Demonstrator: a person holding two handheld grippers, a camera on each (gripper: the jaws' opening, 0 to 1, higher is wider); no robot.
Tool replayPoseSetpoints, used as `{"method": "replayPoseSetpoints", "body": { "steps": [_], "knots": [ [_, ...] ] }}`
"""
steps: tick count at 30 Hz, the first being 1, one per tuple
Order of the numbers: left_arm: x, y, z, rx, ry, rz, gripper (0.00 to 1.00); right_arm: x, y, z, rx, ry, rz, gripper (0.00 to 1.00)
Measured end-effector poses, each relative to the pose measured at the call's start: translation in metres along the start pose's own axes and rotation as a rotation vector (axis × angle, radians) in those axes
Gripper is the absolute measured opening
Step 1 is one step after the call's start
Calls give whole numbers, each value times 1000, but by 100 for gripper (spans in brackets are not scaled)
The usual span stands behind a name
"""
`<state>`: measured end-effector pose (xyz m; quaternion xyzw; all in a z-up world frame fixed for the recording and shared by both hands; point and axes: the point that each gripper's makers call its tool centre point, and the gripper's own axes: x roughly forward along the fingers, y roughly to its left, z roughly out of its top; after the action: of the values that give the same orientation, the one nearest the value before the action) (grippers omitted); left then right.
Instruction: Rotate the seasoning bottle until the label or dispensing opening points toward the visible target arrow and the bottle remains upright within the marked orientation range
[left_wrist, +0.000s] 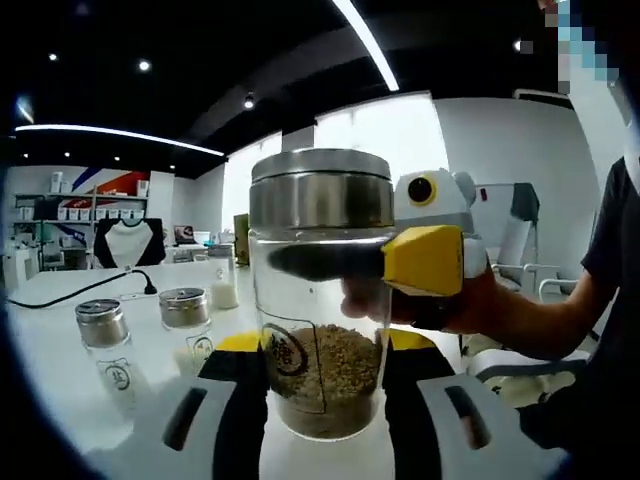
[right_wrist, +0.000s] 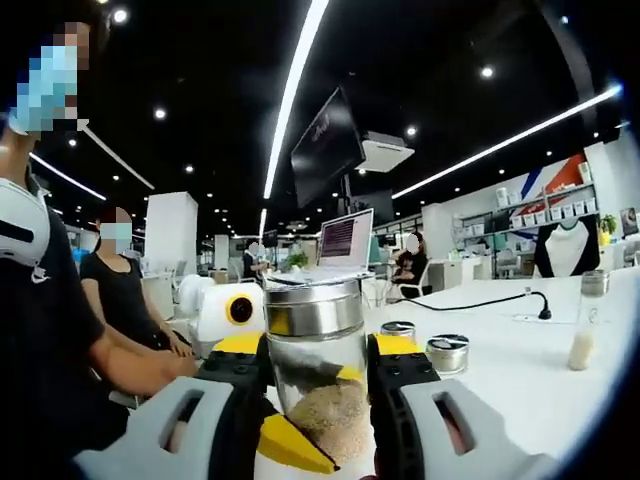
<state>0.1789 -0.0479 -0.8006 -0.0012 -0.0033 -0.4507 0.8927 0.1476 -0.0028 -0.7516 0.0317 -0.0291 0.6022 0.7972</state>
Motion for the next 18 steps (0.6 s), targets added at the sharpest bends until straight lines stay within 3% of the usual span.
{"method": "replayPoseSetpoints", "body": {
  "steps": [1, 2, 5, 12, 18],
  "knots": [
    [0, 11, -3, 38, 26, 83, 46, 4, -4, -3, -45, 33, -66, 38],
    [-1, 17, -8, 71, 62, 128, 46, 6, -5, -6, -78, 50, -84, 38],
    [-3, 21, -13, 83, 94, 182, 46, 12, -4, -11, -115, 91, -118, 38],
    [-10, 21, -12, 93, 79, 160, 46, 17, -2, -11, -144, 91, -138, 38],
    [-12, 18, -10, 119, 61, 89, 46, 12, -6, -11, -68, 73, -107, 37]
  ]
}}
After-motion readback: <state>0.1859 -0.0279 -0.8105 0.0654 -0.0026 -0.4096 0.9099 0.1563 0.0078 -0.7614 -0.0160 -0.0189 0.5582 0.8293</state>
